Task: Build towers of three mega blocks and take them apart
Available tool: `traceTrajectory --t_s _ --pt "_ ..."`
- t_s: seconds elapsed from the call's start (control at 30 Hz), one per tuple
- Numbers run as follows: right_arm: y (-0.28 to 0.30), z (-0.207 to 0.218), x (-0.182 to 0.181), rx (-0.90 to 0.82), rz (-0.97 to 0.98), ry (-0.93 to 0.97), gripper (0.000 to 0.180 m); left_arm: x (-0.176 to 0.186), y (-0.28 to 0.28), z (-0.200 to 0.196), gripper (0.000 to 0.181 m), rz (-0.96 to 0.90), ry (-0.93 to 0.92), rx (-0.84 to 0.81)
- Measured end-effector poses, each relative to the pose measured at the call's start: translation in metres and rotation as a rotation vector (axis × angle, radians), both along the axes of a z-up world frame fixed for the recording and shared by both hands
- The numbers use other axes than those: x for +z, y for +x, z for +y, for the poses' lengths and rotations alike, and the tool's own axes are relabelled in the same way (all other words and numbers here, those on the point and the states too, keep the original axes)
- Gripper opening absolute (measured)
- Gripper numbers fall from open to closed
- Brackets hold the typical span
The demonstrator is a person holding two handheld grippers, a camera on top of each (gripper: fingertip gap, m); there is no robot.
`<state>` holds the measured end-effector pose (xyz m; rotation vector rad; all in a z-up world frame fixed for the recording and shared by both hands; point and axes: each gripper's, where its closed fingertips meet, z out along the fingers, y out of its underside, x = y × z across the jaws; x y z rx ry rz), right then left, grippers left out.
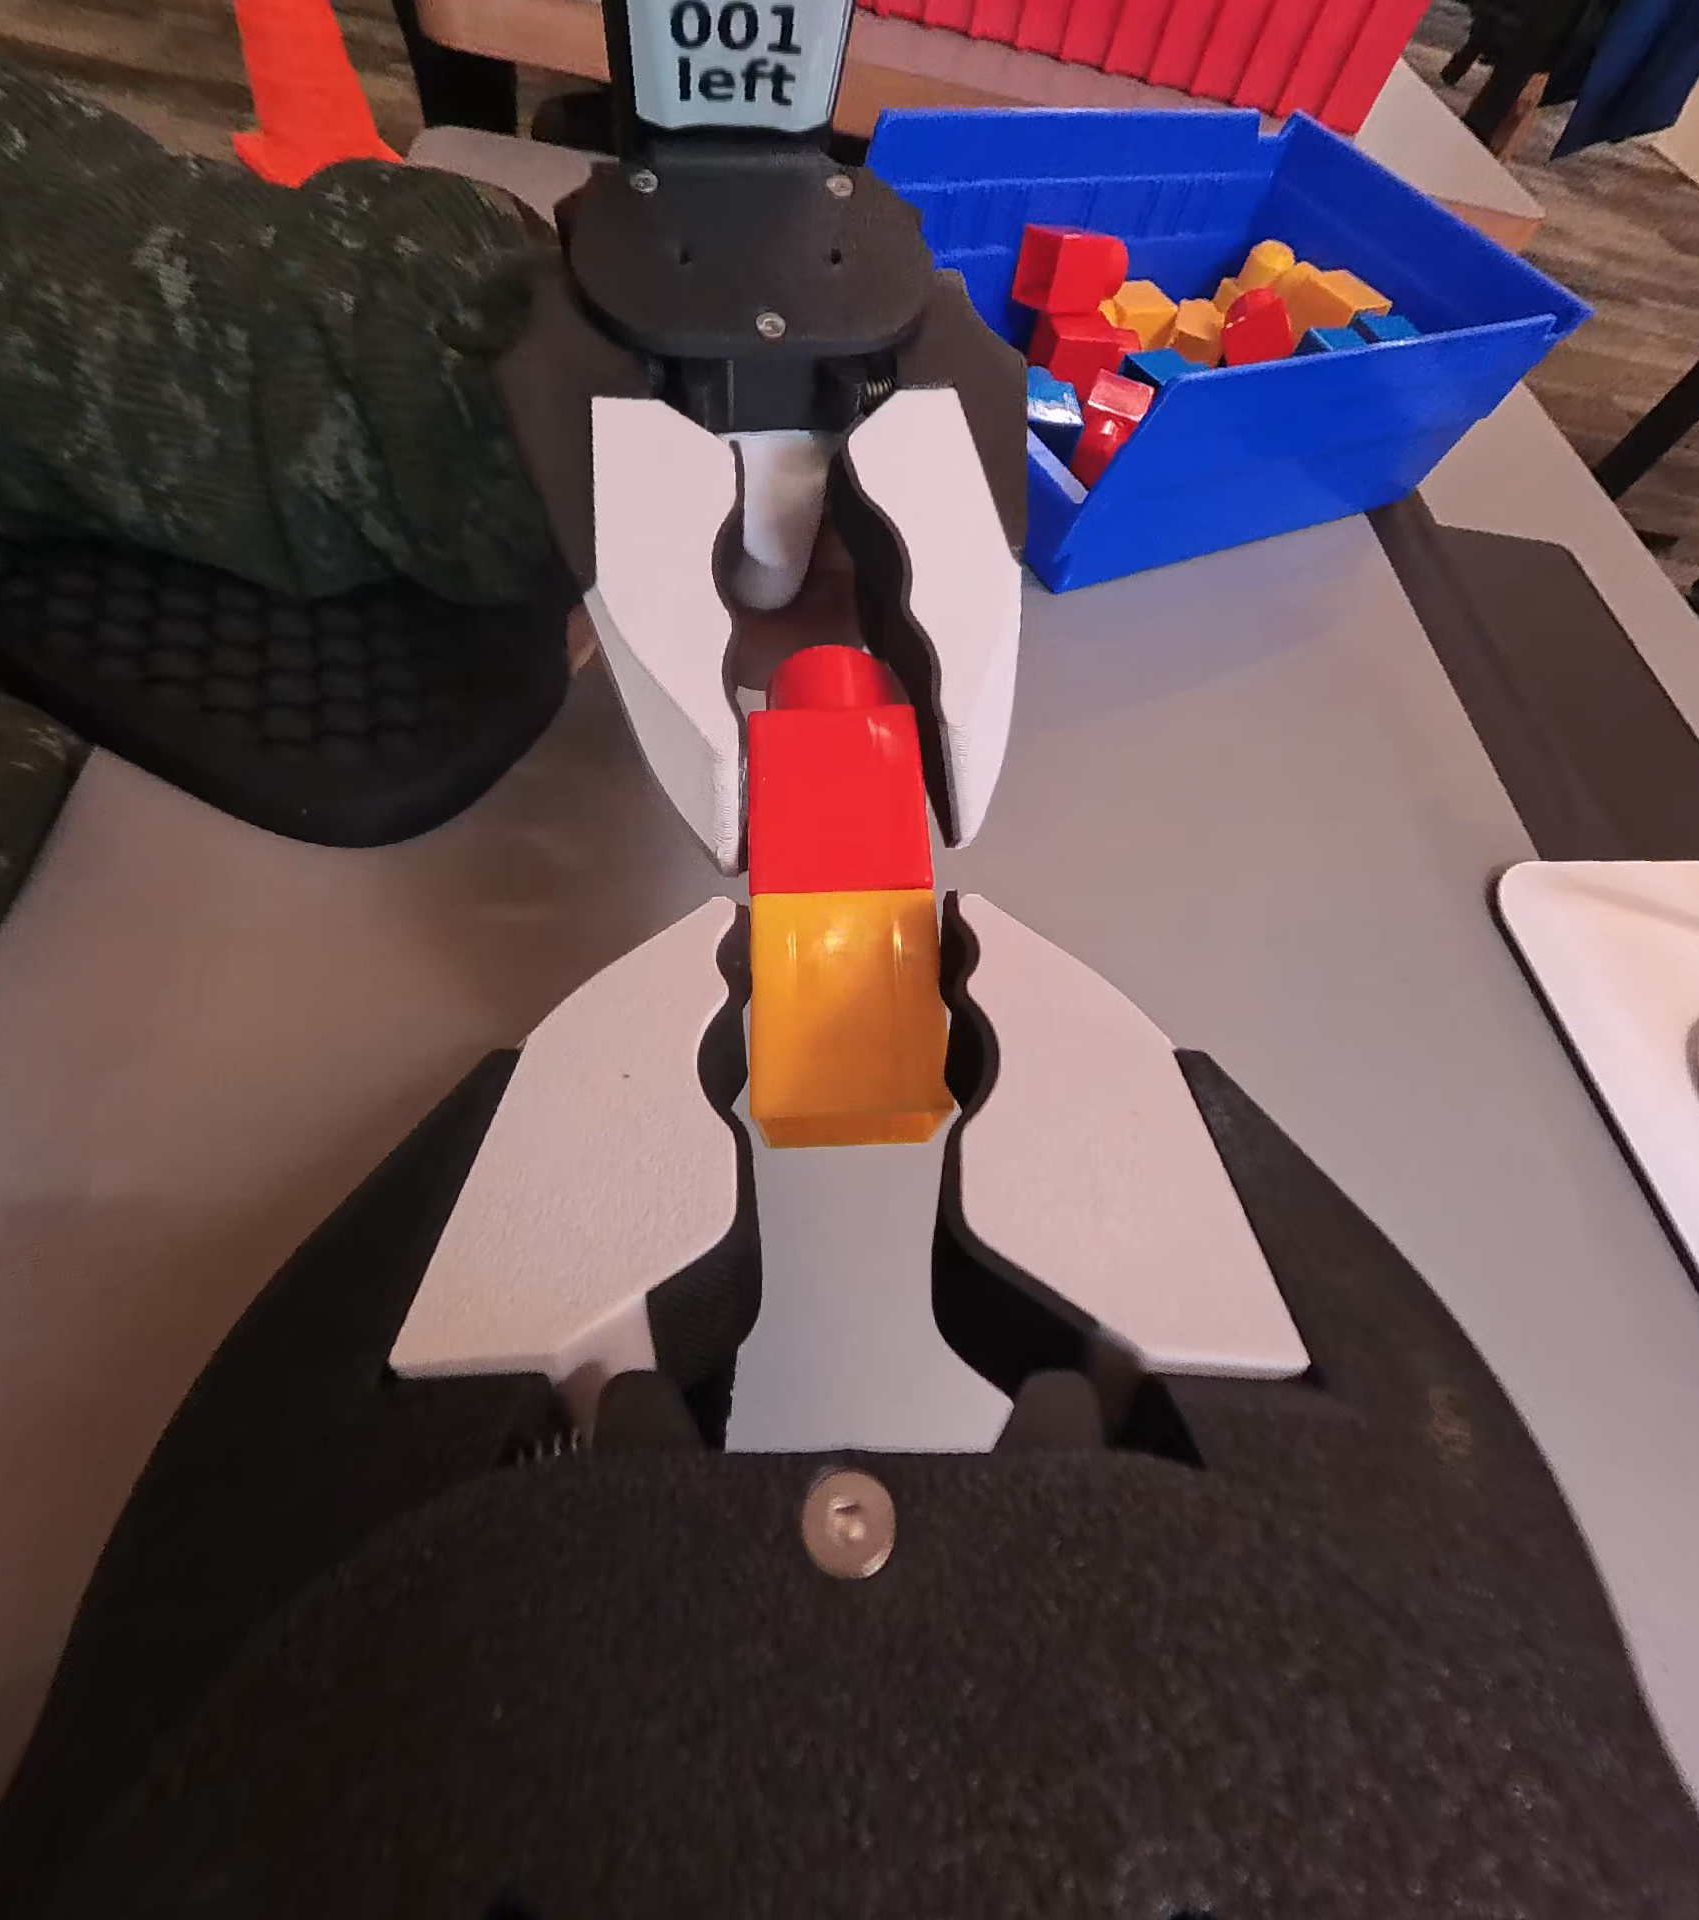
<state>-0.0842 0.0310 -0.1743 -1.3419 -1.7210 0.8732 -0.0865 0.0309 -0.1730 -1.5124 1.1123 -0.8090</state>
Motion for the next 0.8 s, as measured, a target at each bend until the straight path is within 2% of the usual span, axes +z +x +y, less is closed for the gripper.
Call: traceTrajectory --t_s 0.17,0.47,0.63,0.7,0.8 --pt "-0.001 -0.004 0.008 0.016 0.035 0.066 0.035 -0.003 0.002 -0.004 0.037 -0.049 -0.173 -0.054" --pt "-0.005 -0.01 0.004 0.047 0.035 0.104 0.033 0.011 0.004 -0.011 0.036 -0.134 -0.225 -0.096" --pt "-0.007 -0.007 0.015 0.049 0.146 -0.021 0.033 0.03 -0.001 -0.007 0.037 -0.209 -0.1 -0.049" --pt "-0.004 -0.003 0.019 0.05 0.203 -0.088 0.033 0.039 -0.009 -0.004 0.045 -0.25 -0.036 -0.02" --pt "0.002 0.004 0.034 0.057 0.328 -0.206 0.033 0.039 -0.01 -0.003 0.045 -0.272 -0.056 -0.019"
